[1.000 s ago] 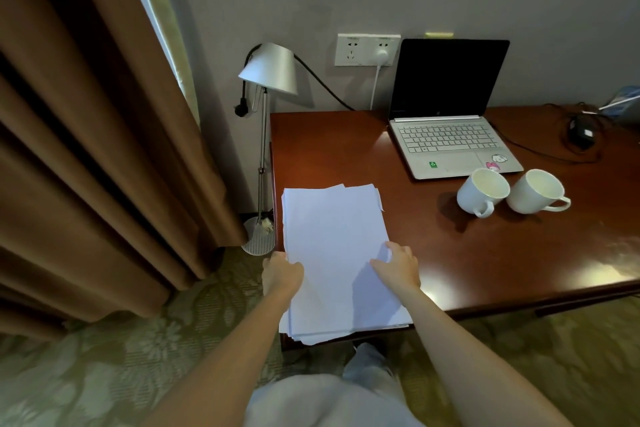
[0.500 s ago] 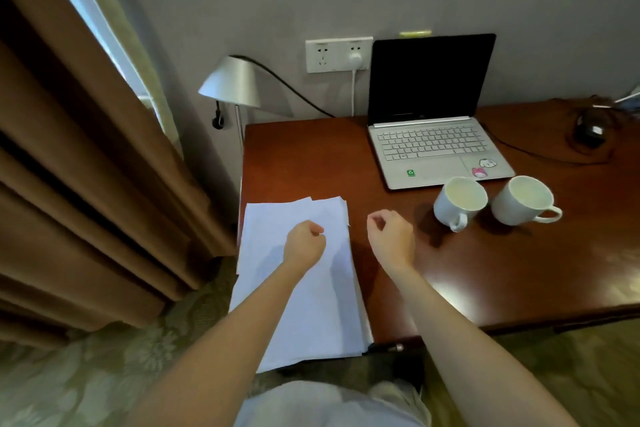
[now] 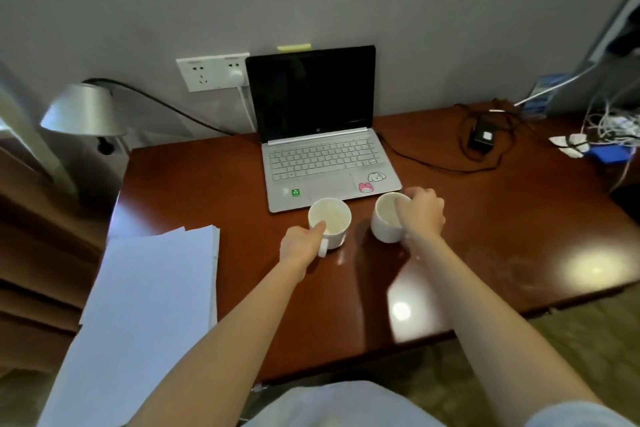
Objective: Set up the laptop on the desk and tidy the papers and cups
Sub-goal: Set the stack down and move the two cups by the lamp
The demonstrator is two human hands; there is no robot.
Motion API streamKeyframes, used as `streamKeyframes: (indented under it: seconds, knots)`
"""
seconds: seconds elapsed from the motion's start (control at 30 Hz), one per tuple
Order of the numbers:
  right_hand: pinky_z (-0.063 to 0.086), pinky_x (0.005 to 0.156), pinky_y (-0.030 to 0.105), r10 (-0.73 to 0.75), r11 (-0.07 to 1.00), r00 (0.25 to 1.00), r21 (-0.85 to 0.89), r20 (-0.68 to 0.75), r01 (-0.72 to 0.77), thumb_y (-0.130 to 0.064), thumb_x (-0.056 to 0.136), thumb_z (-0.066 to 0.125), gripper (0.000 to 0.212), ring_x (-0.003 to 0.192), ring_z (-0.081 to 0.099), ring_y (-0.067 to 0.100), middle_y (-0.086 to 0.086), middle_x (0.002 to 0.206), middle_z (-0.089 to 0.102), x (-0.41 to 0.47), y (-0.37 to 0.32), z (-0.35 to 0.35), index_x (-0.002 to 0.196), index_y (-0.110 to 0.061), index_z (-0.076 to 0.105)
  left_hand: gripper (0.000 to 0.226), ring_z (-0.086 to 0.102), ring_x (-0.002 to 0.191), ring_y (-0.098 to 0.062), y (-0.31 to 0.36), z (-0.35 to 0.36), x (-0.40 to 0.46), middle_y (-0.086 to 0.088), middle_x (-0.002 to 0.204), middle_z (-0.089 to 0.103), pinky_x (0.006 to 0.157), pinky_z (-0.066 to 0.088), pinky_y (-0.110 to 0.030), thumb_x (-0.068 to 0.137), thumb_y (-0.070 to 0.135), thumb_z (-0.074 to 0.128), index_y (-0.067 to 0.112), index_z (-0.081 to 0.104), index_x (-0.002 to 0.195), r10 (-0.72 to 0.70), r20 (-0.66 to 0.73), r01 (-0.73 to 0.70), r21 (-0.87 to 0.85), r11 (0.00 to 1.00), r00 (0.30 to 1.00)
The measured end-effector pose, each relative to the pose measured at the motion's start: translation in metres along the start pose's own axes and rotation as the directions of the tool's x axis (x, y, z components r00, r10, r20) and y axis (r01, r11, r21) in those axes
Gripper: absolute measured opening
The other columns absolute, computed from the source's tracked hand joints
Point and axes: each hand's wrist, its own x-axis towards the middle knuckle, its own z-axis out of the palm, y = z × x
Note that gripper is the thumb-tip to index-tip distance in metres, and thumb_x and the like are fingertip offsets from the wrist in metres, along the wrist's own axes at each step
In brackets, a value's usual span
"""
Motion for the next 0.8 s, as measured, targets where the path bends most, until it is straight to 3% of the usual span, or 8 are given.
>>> streamKeyframes:
  seconds: [0.13, 0.33, 0.47, 0.57, 0.67, 0.73, 0.8]
  knots:
    - [0.043, 0.099, 0.046, 0.076, 0.996, 0.974, 0.038, 0.213, -0.086, -0.028, 0.087, 0.056, 0.048, 0.121, 0.049, 0.039, 0.018, 0.13, 0.054, 0.013, 0.03, 0.006, 0.132, -0.011, 0.049, 0.048, 0.058, 0.067, -0.014, 0.0, 0.014, -0.005, -0.006, 0.097, 0.064, 0.058, 0.044, -0.024, 0.093, 0.045, 0.049, 0.007, 0.058, 0.121, -0.109, 0.005, 0.109, -0.028, 0.994, 0.994]
    - [0.045, 0.087, 0.04, 0.013, 0.991, 0.994, 0.128, 0.106, -0.027, -0.038, 0.092, 0.049, 0.041, 0.11, 0.056, 0.04, 0.018, 0.119, 0.062, 0.007, 0.054, 0.015, 0.126, -0.014, 0.052, 0.04, 0.061, 0.07, -0.013, 0.0, 0.036, -0.011, 0.0, 0.091, 0.066, 0.058, 0.046, -0.023, 0.095, 0.046, 0.045, 0.012, 0.063, 0.106, -0.222, 0.067, 0.231, -0.219, 0.948, 0.973]
    - [0.04, 0.078, 0.035, -0.047, 0.978, 0.986, 0.207, 0.157, 0.014, -0.036, 0.096, 0.043, 0.04, 0.107, 0.057, 0.039, 0.018, 0.114, 0.064, 0.009, 0.059, 0.02, 0.127, -0.013, 0.053, 0.039, 0.06, 0.072, -0.014, 0.002, 0.044, -0.009, -0.002, 0.085, 0.065, 0.062, 0.046, -0.025, 0.095, 0.044, 0.044, 0.01, 0.064, 0.093, -0.268, 0.112, 0.29, -0.326, 0.9, 0.957]
    - [0.042, 0.082, 0.035, -0.069, 0.952, 0.978, 0.307, 0.197, 0.005, -0.032, 0.096, 0.044, 0.036, 0.107, 0.057, 0.036, 0.012, 0.111, 0.065, 0.006, 0.06, 0.026, 0.124, -0.013, 0.057, 0.033, 0.057, 0.07, -0.013, 0.001, 0.052, -0.006, -0.002, 0.08, 0.06, 0.061, 0.045, -0.025, 0.095, 0.04, 0.047, 0.009, 0.06, 0.096, -0.294, 0.061, 0.292, -0.415, 0.862, 0.954]
    - [0.049, 0.09, 0.04, -0.023, 0.895, 0.965, 0.436, 0.262, -0.097, -0.023, 0.093, 0.046, 0.032, 0.107, 0.059, 0.032, 0.004, 0.105, 0.063, 0.002, 0.055, 0.029, 0.122, -0.017, 0.059, 0.032, 0.054, 0.069, -0.013, 0.001, 0.059, -0.003, -0.003, 0.078, 0.056, 0.059, 0.045, -0.023, 0.096, 0.035, 0.045, 0.007, 0.057, 0.108, -0.302, -0.022, 0.258, -0.465, 0.847, 0.953]
    - [0.054, 0.089, 0.046, 0.006, 0.838, 0.946, 0.515, 0.324, -0.182, -0.016, 0.089, 0.047, 0.031, 0.103, 0.06, 0.03, -0.002, 0.1, 0.062, 0.001, 0.051, 0.03, 0.116, -0.025, 0.06, 0.032, 0.053, 0.067, -0.014, 0.001, 0.058, 0.0, -0.004, 0.076, 0.055, 0.061, 0.046, -0.023, 0.096, 0.033, 0.045, 0.007, 0.058, 0.109, -0.305, -0.08, 0.232, -0.479, 0.847, 0.949]
    - [0.058, 0.082, 0.043, -0.017, 0.784, 0.928, 0.581, 0.373, -0.219, -0.011, 0.087, 0.046, 0.032, 0.099, 0.06, 0.024, -0.009, 0.097, 0.061, -0.002, 0.046, 0.034, 0.108, -0.03, 0.06, 0.032, 0.052, 0.067, -0.014, -0.001, 0.05, 0.006, -0.005, 0.075, 0.056, 0.066, 0.047, -0.026, 0.096, 0.031, 0.046, 0.005, 0.06, 0.107, -0.305, -0.134, 0.205, -0.489, 0.848, 0.943]
